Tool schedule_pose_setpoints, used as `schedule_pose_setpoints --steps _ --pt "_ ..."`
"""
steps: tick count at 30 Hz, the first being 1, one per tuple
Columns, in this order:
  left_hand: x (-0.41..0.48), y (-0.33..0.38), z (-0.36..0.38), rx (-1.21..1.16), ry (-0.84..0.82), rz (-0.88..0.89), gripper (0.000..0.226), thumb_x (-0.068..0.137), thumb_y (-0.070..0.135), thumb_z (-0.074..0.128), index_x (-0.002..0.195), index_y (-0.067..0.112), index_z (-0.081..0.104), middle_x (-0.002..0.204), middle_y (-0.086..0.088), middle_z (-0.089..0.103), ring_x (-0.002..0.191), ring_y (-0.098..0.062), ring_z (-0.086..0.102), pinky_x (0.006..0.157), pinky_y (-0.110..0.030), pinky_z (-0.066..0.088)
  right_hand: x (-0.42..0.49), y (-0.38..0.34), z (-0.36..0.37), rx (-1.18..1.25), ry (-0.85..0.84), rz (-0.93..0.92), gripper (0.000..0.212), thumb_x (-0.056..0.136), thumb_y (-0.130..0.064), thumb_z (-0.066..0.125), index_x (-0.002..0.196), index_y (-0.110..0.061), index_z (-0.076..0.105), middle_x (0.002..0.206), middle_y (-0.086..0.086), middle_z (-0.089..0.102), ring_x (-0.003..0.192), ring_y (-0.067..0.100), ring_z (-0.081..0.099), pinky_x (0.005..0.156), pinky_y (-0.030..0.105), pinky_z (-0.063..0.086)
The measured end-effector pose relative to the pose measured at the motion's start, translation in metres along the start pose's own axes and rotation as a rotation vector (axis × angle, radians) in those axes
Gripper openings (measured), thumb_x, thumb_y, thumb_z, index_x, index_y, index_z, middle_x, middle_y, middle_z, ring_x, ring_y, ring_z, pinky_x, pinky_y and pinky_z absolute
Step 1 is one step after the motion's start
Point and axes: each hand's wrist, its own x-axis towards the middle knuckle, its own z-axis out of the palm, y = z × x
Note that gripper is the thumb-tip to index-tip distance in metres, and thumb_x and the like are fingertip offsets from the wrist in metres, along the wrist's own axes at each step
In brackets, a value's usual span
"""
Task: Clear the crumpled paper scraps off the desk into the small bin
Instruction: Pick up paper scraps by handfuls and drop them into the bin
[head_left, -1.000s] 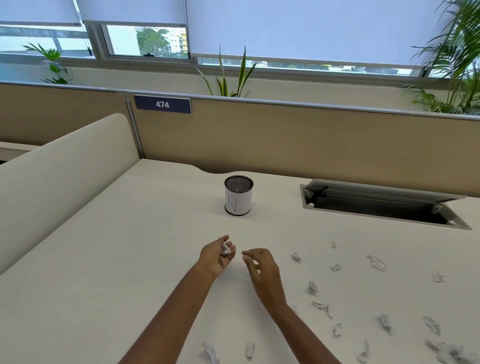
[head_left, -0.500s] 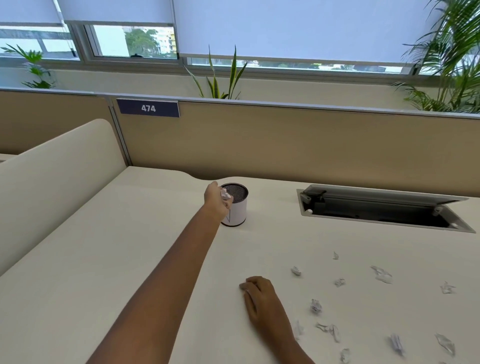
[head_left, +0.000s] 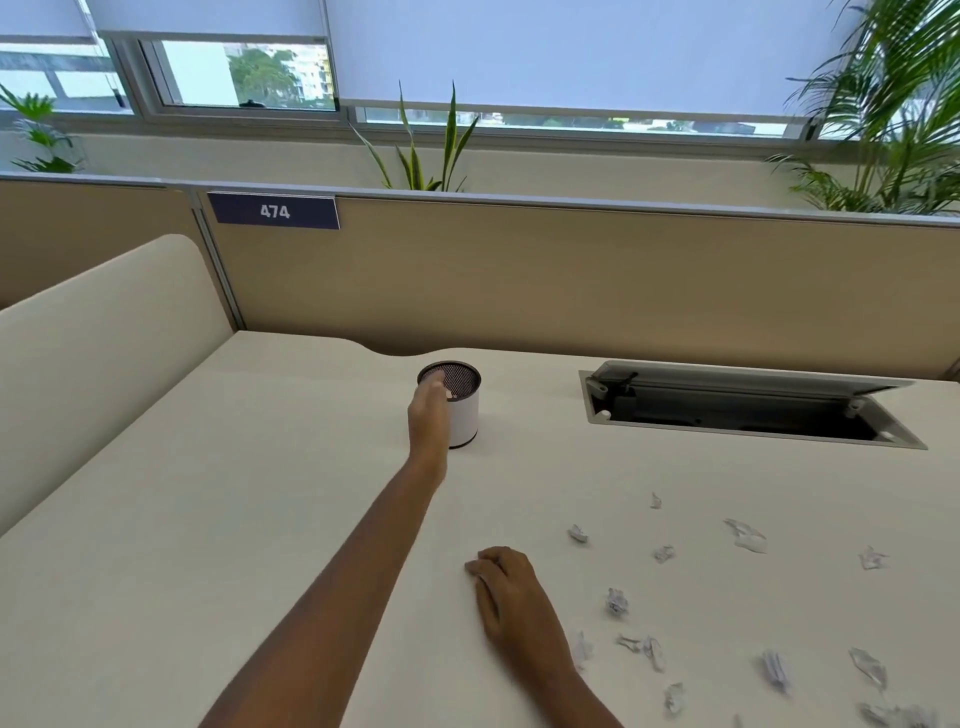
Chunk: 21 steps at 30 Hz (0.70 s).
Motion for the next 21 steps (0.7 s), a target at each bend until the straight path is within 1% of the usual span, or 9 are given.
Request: schedule_pose_setpoints --steps 2,4,7,11,14,16,17,19,21 --pt "-0.026 -0.021 -0.010 0.213 -0.004 0.151 0.035 0.098 0.010 0.034 0.127 0.005 0.054 0.132 -0.011 0.054 0.120 -0.019 0.048 0.097 -0.025 0.036 0.000 -0.002 -0.002 -0.016 -0.013 0.016 0.027 0.082 -0.022 0.038 0.089 -0.015 0.062 0.091 0.001 0.064 0.090 0.003 0.046 0.071 0.014 0.043" --pt "-0.048 -0.043 -0.022 0.419 -0.039 0.226 0.035 0.099 0.009 0.033 0.127 0.005 0.054 0.135 -0.011 0.054 0.127 -0.022 0.046 0.100 -0.022 0.033 0.001 -0.005 -0.004 -0.041 -0.040 0.032 0.027 0.082 -0.021 0.037 0.088 -0.016 0.063 0.090 -0.001 0.065 0.087 0.003 0.046 0.059 0.013 0.045" --pt "-0.075 -0.072 -0.045 0.598 -0.122 0.223 0.035 0.099 0.011 0.036 0.132 0.008 0.049 0.139 -0.006 0.050 0.131 -0.018 0.044 0.098 -0.011 0.026 0.001 -0.008 -0.006 -0.080 -0.073 0.042 0.028 0.080 -0.020 0.036 0.087 -0.017 0.063 0.088 -0.004 0.066 0.085 0.004 0.046 0.053 0.014 0.046" --pt "-0.103 -0.101 -0.080 0.720 -0.175 0.181 0.038 0.099 0.014 0.037 0.137 0.010 0.044 0.144 -0.004 0.045 0.136 -0.015 0.037 0.105 -0.013 0.022 0.001 -0.010 -0.010 -0.140 -0.092 0.044 0.030 0.076 -0.019 0.037 0.083 -0.018 0.066 0.083 -0.006 0.068 0.083 0.006 0.044 0.049 0.013 0.046" --pt "-0.117 -0.113 -0.102 0.856 -0.216 0.249 0.038 0.100 0.015 0.037 0.137 0.013 0.044 0.146 0.001 0.042 0.140 -0.012 0.030 0.110 -0.015 0.018 -0.003 -0.010 -0.015 -0.150 -0.091 0.036 0.024 0.076 -0.015 0.044 0.081 -0.018 0.067 0.080 -0.007 0.068 0.081 0.007 0.047 0.049 0.013 0.046" --pt "-0.124 -0.116 -0.111 0.893 -0.242 0.290 0.037 0.099 0.015 0.038 0.135 0.014 0.047 0.145 0.002 0.044 0.139 -0.011 0.033 0.111 -0.017 0.020 -0.008 -0.009 -0.019 -0.150 -0.103 0.042 0.019 0.070 -0.009 0.054 0.082 -0.017 0.068 0.080 -0.006 0.068 0.075 0.005 0.056 0.049 0.014 0.048" --pt "-0.127 -0.115 -0.113 0.897 -0.249 0.298 0.037 0.099 0.015 0.039 0.135 0.014 0.048 0.143 0.004 0.045 0.137 -0.011 0.035 0.111 -0.018 0.021 -0.010 -0.008 -0.020 -0.149 -0.115 0.045 0.020 0.069 -0.007 0.055 0.083 -0.015 0.068 0.081 -0.004 0.069 0.073 0.010 0.061 0.050 0.015 0.049" --pt "-0.134 -0.113 -0.117 0.875 -0.253 0.300 0.036 0.099 0.019 0.040 0.133 0.013 0.050 0.137 0.008 0.047 0.134 -0.009 0.039 0.110 -0.018 0.024 -0.014 -0.007 -0.025 -0.106 -0.151 0.048 0.025 0.076 -0.005 0.047 0.090 -0.007 0.067 0.089 0.003 0.068 0.079 0.020 0.064 0.057 0.020 0.051" --pt "-0.139 -0.110 -0.120 0.861 -0.255 0.303 0.037 0.099 0.023 0.038 0.132 0.012 0.051 0.134 0.009 0.048 0.128 -0.005 0.040 0.106 -0.012 0.024 -0.015 -0.010 -0.032 -0.018 -0.191 0.071 0.033 0.085 -0.010 0.035 0.100 -0.003 0.063 0.102 0.010 0.065 0.091 0.027 0.059 0.071 0.026 0.048"
